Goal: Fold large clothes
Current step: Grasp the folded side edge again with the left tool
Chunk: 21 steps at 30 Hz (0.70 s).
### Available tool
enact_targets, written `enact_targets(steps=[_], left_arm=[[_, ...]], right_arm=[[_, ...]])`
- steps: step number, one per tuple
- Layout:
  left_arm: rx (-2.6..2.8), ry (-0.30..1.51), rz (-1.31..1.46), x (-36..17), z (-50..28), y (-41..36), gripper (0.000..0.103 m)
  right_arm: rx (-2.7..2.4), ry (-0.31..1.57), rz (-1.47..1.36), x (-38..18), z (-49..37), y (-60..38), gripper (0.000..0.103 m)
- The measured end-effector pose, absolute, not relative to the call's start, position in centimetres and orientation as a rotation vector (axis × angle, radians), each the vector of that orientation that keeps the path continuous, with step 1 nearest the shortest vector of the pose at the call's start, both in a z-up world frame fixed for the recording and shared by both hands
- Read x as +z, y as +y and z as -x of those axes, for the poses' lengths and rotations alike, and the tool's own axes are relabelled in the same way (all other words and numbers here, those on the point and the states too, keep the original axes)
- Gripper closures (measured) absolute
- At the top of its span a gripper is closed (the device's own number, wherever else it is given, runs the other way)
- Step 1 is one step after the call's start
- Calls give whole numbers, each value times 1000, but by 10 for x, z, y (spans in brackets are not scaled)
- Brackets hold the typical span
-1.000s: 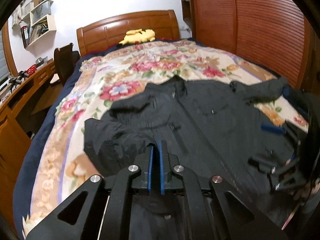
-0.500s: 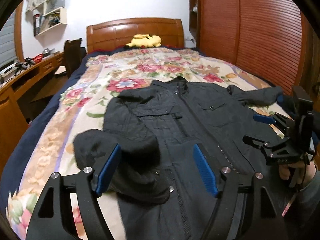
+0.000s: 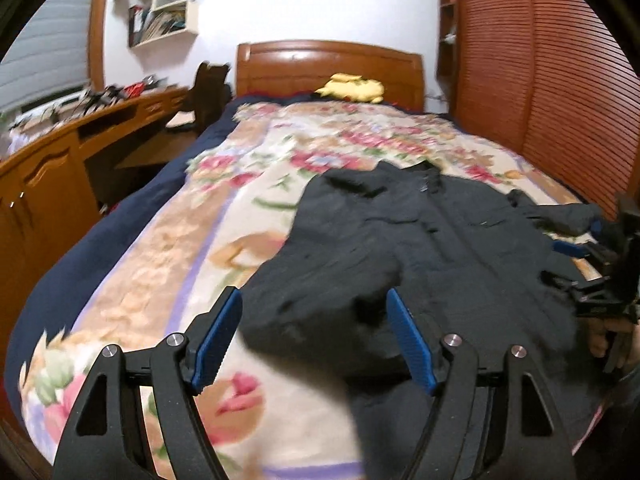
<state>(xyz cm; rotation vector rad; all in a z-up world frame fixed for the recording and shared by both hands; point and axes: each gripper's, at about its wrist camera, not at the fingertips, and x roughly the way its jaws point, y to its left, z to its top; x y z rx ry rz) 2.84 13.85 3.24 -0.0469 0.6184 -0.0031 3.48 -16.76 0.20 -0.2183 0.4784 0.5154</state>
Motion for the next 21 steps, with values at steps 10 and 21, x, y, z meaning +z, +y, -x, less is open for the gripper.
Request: enact_targets(steps=[10, 21], left_arm=[[12, 727, 132, -16, -58, 173, 28], [14, 878, 158, -53, -101, 169, 28]], right_arm=[[523, 481, 241, 1, -37, -164, 10], [520, 479, 237, 2, -37, -166, 10]])
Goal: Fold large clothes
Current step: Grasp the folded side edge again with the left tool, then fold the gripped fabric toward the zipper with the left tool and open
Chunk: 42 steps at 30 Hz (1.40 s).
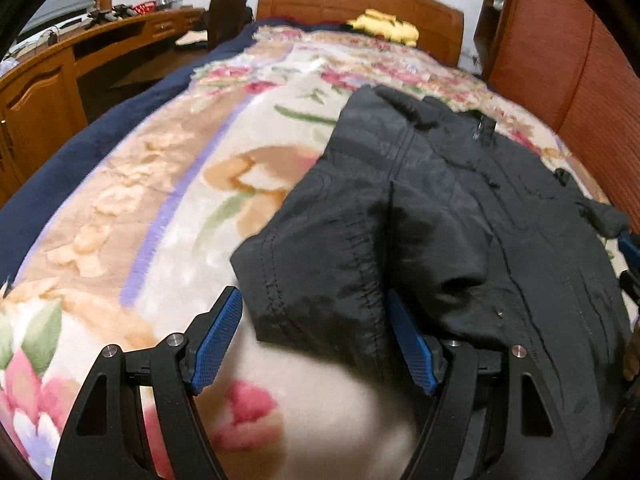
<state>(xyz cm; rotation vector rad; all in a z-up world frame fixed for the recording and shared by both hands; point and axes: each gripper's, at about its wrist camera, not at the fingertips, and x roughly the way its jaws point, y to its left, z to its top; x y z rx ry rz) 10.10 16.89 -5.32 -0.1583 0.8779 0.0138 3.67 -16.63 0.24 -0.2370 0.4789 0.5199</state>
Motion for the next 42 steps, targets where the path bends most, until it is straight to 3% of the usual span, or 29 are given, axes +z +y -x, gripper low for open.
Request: enact_targets(steps=[7, 9, 11, 13, 16, 24, 34, 37, 39, 40, 42], left_arm=[[-5, 971, 216, -68, -118, 174, 28], [-34, 973, 230, -66, -118, 172, 41], [-62, 975, 239, -63, -118, 167, 66], [-73, 963, 202, -54, -118, 156, 79], [-82, 910, 149, -33, -116, 138, 85], [-186, 763, 77, 35, -122, 66, 87], [-323, 692, -33, 64, -140, -28, 87], [-334, 704, -48, 58, -144, -41, 81], [-329, 705, -39, 51, -145, -41, 70], [-319, 696, -45, 50, -144, -42, 60], [-305, 680, -71, 45, -140, -44, 54]], right_arm=[[525, 475, 234, 3, -35, -166, 10], [527, 472, 232, 4, -35, -168, 10], [526, 468, 230, 5, -35, -170, 10], [524, 465, 223, 6, -35, -172, 10], [520, 463, 214, 5, -34, -176, 10], [490, 456, 191, 7, -31, -188, 10], [426, 464, 153, 7, -32, -213, 10], [410, 470, 151, 6, -28, -212, 10], [402, 475, 149, 7, -28, -211, 10], [400, 477, 148, 7, -27, -210, 10], [400, 479, 146, 8, -25, -208, 10]])
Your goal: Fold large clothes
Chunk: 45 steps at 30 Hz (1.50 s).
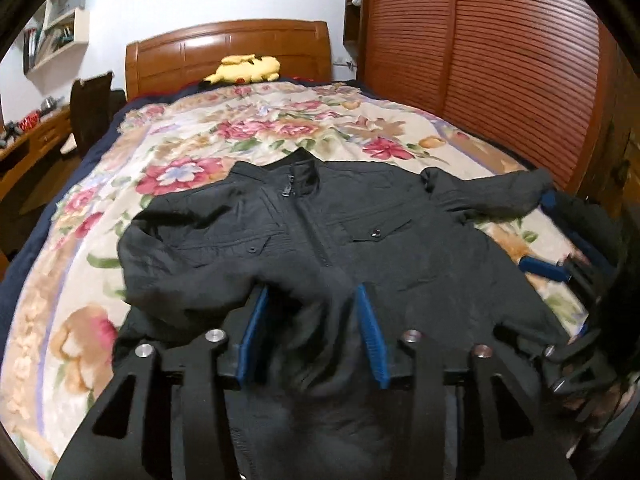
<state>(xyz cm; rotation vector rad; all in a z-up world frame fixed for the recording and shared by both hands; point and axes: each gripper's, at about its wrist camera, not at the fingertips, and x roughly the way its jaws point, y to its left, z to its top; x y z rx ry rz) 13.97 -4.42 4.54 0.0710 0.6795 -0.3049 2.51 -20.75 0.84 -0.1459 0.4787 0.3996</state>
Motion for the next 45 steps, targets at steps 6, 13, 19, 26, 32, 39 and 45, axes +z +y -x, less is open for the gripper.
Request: enact_targets(steps=[6, 13, 19, 26, 32, 39, 45], left_arm=[[-279, 660, -36, 35, -122, -23, 25], [-200, 610, -4, 23, -92, 7, 25], [-162, 601, 13, 14, -80, 22, 25], [-145, 576, -4, 11, -69, 36, 25], [-145, 584, 1, 3, -69, 42, 25], [-149, 583, 2, -1, -67, 43, 25], [-160, 581, 12, -2, -64, 45, 25]], right_arm=[[413, 479, 154, 9, -23, -201, 10], [455, 488, 179, 11, -21, -178, 10], [537, 505, 151, 15, -26, -163, 14], [587, 543, 205, 9, -37, -134, 16], [611, 604, 278, -5, -52, -112, 35], [553, 636, 338, -14, -66, -104, 79], [544, 585, 267, 1, -59, -121, 90]])
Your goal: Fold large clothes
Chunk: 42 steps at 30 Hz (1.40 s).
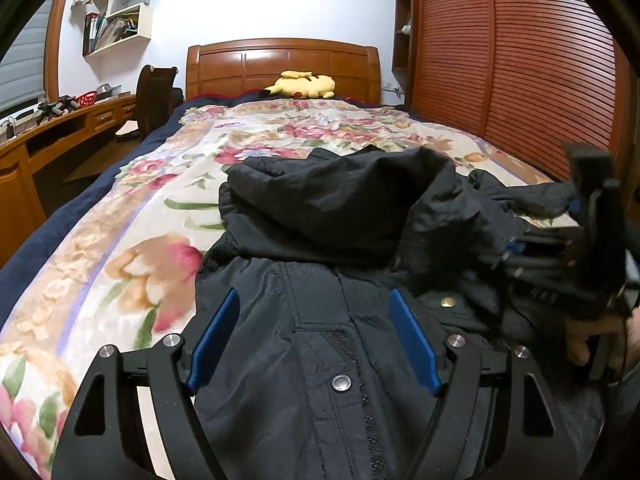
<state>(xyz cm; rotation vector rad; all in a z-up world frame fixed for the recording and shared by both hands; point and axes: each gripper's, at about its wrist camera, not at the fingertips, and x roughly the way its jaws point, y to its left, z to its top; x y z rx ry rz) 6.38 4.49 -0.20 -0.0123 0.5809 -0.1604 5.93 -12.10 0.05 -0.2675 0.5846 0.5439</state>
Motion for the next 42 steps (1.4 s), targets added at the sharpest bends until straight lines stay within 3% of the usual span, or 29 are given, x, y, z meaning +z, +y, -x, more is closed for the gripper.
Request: enact_targets(steps=[8, 18, 22, 25, 26, 42], left_arm=[[-180, 562, 32, 3, -61, 38, 25], [-220, 546, 35, 8, -61, 29, 25], [-220, 544, 30, 8, -61, 26, 25], [-209, 543, 34, 8, -60, 27, 25], [-207, 542, 34, 8, -60, 27, 25], [-224, 545, 15, 6, -54, 16, 25]], right_arm=[[513, 488, 127, 28, -38, -180, 93], [376, 561, 96, 3, -45, -213, 92], [294, 592, 88, -4, -56, -215, 74], [255, 529, 91, 8, -51, -217, 41], [251, 509, 86, 11, -46, -214, 36], [477, 547, 215, -14, -36, -162, 36]])
